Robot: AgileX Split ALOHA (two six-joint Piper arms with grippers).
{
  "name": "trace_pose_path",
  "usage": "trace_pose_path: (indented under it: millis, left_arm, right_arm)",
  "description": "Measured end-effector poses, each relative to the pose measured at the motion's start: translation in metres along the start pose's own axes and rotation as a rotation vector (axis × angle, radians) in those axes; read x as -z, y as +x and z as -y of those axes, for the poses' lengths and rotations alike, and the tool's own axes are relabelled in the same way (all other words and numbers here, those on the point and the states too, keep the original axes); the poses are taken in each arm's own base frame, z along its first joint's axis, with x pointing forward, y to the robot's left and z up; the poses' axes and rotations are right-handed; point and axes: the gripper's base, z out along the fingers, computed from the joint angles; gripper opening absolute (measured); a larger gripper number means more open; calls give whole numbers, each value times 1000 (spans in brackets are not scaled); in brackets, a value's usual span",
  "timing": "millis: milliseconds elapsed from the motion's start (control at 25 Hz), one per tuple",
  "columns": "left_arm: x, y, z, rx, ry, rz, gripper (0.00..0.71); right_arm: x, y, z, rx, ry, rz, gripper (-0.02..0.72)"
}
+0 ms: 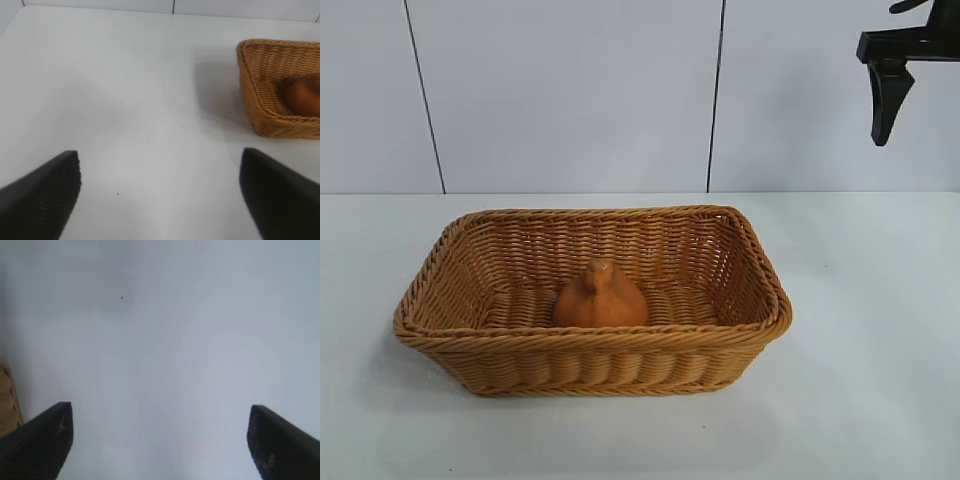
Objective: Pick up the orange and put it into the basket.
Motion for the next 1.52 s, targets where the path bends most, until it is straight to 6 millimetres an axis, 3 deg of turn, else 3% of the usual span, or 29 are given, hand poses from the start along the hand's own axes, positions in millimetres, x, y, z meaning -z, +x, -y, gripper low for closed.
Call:
trace_pose_path:
  millis: [240,400,680,800,1120,1520]
  left_arm:
    - [0,0,0,0,0,0,616]
    - [0,0,0,0,0,0,616]
    - [0,0,0,0,0,0,616]
    - [0,0,0,0,0,0,616]
    - [0,0,0,0,0,0,616]
    - [0,0,0,0,0,0,616]
  right_arm:
    - [1,25,-2,23,-40,-50,651]
    - [10,58,1,40,-40,-83,651]
    - [21,146,10,46,-35,-152,651]
    - [16,191,14,48,-30,-180,651]
    - [8,277,21,94,-42,0,651]
    - [54,318,26,96,-61,433,651]
